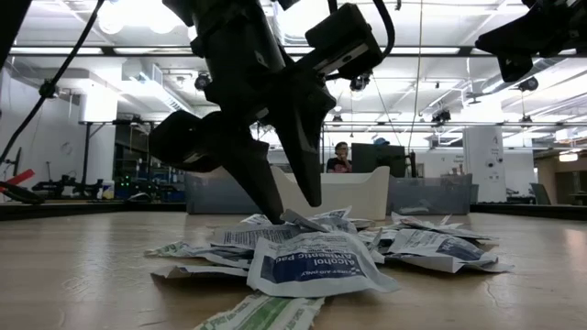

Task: Pick & Place First Aid Supplies
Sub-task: Put the blue alcohol pad into the middle gray bin

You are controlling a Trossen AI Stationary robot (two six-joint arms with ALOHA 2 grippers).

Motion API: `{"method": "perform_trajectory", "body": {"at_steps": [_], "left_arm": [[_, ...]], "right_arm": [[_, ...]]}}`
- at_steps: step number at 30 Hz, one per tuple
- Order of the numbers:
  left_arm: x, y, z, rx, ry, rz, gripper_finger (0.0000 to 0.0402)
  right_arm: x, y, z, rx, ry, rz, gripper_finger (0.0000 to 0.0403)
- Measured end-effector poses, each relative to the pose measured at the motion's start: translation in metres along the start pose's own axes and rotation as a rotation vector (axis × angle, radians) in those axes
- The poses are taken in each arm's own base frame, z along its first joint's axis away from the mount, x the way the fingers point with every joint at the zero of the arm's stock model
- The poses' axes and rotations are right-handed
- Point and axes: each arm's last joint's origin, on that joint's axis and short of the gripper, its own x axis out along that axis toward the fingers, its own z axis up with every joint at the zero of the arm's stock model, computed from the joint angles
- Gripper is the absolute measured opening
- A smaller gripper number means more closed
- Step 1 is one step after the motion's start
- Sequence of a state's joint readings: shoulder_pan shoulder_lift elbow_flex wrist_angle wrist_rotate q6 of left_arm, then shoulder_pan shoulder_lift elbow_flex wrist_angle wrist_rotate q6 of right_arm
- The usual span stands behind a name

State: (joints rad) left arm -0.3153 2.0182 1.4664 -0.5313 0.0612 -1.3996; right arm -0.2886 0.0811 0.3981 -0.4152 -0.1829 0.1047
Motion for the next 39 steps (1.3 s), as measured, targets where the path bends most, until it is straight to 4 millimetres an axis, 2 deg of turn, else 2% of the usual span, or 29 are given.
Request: {"method": "perform_trajectory", "body": {"at_steps": [13,26,39], "left_arm": [[0.0022,0.003,-0.0001,-0.015,0.01,0.01,0.0127],[0.003,0.0019,0.0005,-0.008,-0.013,-0.009,0.0043],[0.0081,0.0083,0.0002,0.04,-0.028,0.006,0.0001]], "right_arm": [[0.0001,0.0,-0.0001,0.0,0.001,0.0,0.0038],[0.0001,0.0,-0.0001,0.0,0.001,0.0,0.0038],[0.0001,0.0,-0.0001,0.0,0.001,0.0,0.0038]]}}
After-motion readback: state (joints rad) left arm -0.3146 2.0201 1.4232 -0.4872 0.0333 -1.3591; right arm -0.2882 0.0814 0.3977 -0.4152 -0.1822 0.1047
